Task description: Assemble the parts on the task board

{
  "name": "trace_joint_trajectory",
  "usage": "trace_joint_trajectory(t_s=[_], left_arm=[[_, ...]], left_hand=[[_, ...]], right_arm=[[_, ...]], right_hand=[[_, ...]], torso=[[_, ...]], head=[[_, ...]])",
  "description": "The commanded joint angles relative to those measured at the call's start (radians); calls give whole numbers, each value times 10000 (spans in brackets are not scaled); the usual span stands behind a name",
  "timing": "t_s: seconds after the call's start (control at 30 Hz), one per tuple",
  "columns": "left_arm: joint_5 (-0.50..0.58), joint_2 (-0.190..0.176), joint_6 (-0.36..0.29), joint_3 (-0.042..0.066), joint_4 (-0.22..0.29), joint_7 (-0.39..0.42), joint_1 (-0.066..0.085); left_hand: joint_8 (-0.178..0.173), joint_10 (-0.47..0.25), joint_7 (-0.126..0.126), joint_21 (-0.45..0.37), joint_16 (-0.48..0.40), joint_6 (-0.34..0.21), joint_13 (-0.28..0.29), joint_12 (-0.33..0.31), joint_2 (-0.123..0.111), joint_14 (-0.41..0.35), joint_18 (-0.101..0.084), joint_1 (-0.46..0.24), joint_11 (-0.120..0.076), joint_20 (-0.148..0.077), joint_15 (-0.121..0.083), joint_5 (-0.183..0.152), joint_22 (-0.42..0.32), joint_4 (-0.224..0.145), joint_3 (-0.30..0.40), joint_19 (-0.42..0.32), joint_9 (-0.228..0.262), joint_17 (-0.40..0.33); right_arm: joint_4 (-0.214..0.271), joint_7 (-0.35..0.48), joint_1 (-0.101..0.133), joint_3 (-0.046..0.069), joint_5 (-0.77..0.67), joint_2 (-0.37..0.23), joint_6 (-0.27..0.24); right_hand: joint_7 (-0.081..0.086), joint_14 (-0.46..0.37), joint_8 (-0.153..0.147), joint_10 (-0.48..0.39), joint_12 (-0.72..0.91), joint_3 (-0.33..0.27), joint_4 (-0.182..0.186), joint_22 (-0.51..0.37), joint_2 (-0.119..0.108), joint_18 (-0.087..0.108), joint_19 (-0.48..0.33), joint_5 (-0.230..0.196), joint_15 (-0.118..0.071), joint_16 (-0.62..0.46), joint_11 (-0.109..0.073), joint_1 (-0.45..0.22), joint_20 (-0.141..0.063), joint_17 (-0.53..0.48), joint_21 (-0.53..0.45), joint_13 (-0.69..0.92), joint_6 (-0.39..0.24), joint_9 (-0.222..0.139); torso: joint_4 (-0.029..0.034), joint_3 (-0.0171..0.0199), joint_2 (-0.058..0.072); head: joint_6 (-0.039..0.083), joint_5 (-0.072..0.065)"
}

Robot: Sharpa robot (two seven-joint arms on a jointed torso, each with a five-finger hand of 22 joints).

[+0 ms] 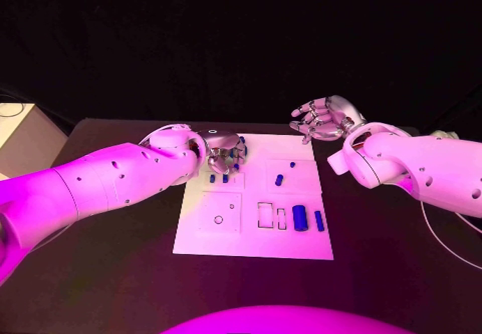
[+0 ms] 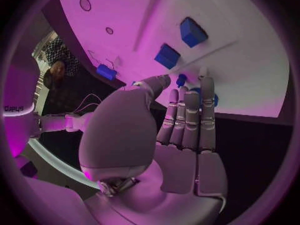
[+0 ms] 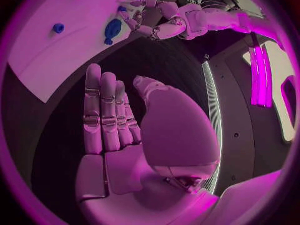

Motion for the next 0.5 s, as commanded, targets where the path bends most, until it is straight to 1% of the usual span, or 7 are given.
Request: trace_joint_trajectory(t_s=[0.03,0.07,0.13,0.17,0.23,0.33,0.5], left_arm=[[-108,53,264,0,-54,-28,-39],[-108,67,270,-1,-79,-33,-54],[-108,95,268,-1,-132,-44,-83],[-108,110,257,-2,-159,-52,-94],[-109,134,239,-2,-206,-67,-112],[-109,178,220,-1,-293,-100,-131],[-109,204,219,0,-376,-148,-142]], left_hand=[[-75,90,1,83,80,108,-24,1,109,51,139,16,4,-9,-8,-52,27,-3,80,19,-16,3],[-79,90,0,92,92,123,-30,-9,113,55,139,17,6,-10,-8,-52,34,-8,90,16,-19,11],[-95,98,3,113,104,147,-41,-28,124,41,138,22,9,-11,-7,-53,49,-20,113,9,-27,-9],[-109,112,8,132,126,166,-49,-40,138,51,138,36,12,-12,-7,-52,62,-36,138,4,-34,8],[-121,121,12,147,138,177,-56,-52,144,50,138,43,14,-13,-5,-54,73,-47,154,0,-40,6],[-203,138,42,227,187,203,-99,-132,176,35,137,74,39,-11,10,-62,130,-104,240,-24,-76,-16],[-264,135,63,288,213,227,-140,-211,188,9,135,73,65,-4,27,-75,175,-140,292,-50,-102,-61]], right_arm=[[-8,454,-2,3,178,9,-152],[-10,507,-2,3,214,9,-179],[-13,593,-2,3,290,10,-214],[-14,626,-2,3,325,11,-224],[-14,671,-2,3,372,13,-234],[-17,719,-2,3,427,20,-242],[-18,747,-2,3,461,20,-243]], right_hand=[[40,-113,63,68,-647,154,-28,-371,-90,46,-67,7,71,-561,11,-53,100,-138,-407,-710,26,2],[83,-151,81,103,-1118,267,-70,-626,-97,39,-86,42,117,-955,62,-75,154,-233,-669,-1227,22,-12],[105,-105,113,304,-1664,365,-162,-989,-125,43,-22,64,155,-1480,107,-153,200,-357,-996,-1924,48,-38],[123,-190,118,385,-1945,424,-211,-1206,-125,52,-86,78,206,-1808,165,-192,234,-476,-1217,-2289,58,-60],[160,-214,118,449,-2198,461,-262,-1417,-127,40,-99,96,248,-2094,175,-246,294,-590,-1408,-2639,59,-87],[167,-128,116,579,-2380,477,-342,-1629,-123,46,-13,100,262,-2328,184,-302,314,-670,-1556,-2974,56,-119],[168,-116,116,594,-2404,476,-356,-1662,-124,45,1,100,264,-2363,187,-312,316,-679,-1578,-3022,54,-125]], torso=[[8,-5,-1],[9,-1,-3],[10,1,-6],[10,1,-6],[12,-3,-2],[0,1,0],[-1,5,5]], head=[[-11,-9],[1,-14],[5,-16],[5,-16],[11,-20],[14,-17],[19,-20]])
